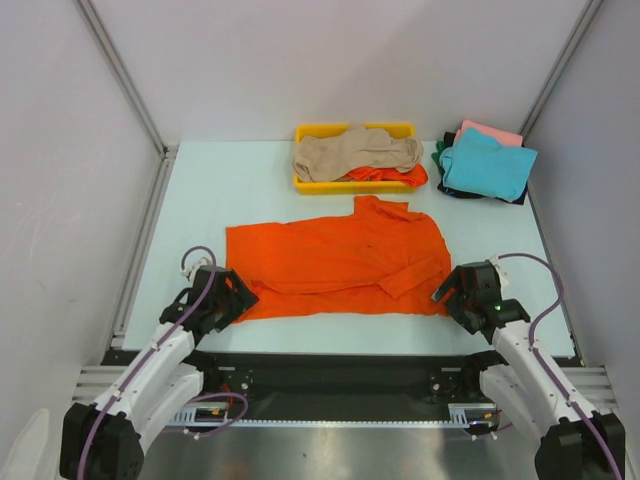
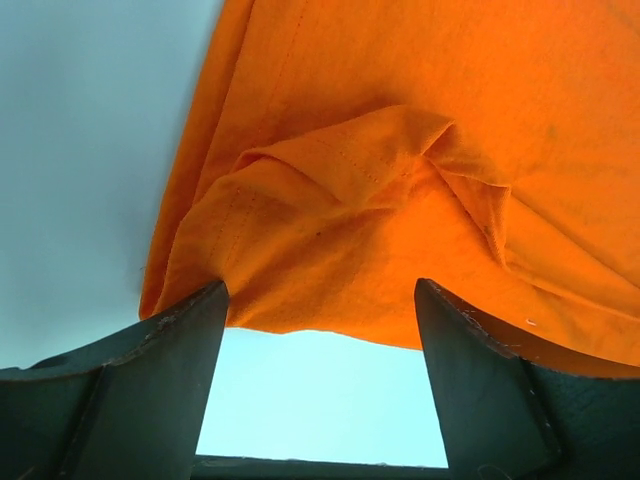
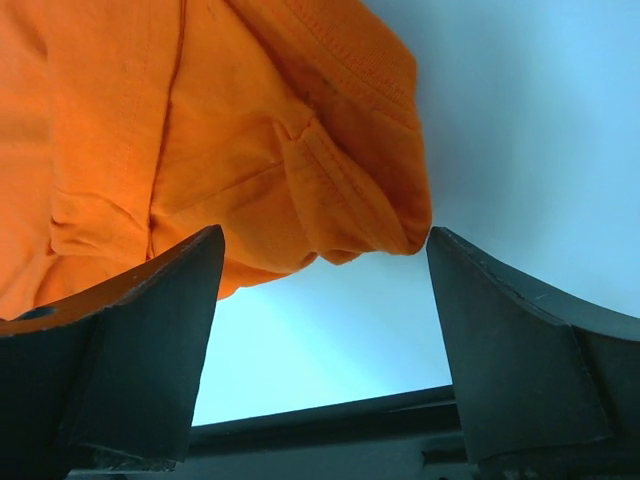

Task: Fold and stack the t-shirts
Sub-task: Fold the tshirt

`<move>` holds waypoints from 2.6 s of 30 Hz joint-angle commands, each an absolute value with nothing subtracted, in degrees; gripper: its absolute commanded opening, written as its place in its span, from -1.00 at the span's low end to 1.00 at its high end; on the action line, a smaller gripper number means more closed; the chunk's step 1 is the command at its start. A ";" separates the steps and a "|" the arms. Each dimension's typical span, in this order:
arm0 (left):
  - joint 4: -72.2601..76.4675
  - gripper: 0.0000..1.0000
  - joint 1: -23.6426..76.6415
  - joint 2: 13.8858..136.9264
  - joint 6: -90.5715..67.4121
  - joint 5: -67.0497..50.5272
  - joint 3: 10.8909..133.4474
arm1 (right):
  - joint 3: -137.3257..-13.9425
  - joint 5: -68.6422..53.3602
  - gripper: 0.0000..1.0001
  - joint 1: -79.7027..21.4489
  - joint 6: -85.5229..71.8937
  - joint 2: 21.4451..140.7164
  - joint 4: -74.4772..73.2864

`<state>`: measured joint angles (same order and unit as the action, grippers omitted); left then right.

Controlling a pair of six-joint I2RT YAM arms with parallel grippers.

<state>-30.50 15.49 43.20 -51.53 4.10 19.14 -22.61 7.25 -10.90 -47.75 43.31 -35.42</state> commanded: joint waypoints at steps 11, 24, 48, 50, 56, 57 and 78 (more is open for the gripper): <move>-30.93 0.55 15.82 40.17 -55.10 6.24 16.00 | -19.78 8.96 -0.11 -10.20 -49.75 47.20 -28.48; -44.82 0.53 30.31 35.78 -65.82 13.36 21.53 | -21.97 8.53 -0.67 -7.56 -46.58 50.89 -24.61; -34.20 0.18 26.02 48.86 -63.99 20.21 18.20 | -20.65 1.14 -0.85 -1.50 -42.19 52.82 -20.13; -32.97 -0.26 26.02 49.22 -63.63 20.13 17.84 | -20.57 0.97 -0.97 -1.41 -42.19 52.91 -19.78; -30.06 -0.99 22.34 49.57 -59.95 18.73 21.07 | -20.56 -2.02 -1.00 -1.41 -42.54 54.93 -14.77; -29.10 -0.99 20.93 50.27 -57.68 17.68 22.22 | -21.44 -1.93 -1.00 -1.41 -42.80 56.93 -14.33; -35.25 -0.99 0.44 37.02 -56.06 1.32 24.80 | -32.17 -2.55 -1.00 0.97 -42.01 44.67 -32.33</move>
<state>-34.26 1.23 40.05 -52.64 4.03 28.27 -33.12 -4.12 0.58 -40.97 48.38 -28.82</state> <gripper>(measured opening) 0.023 0.139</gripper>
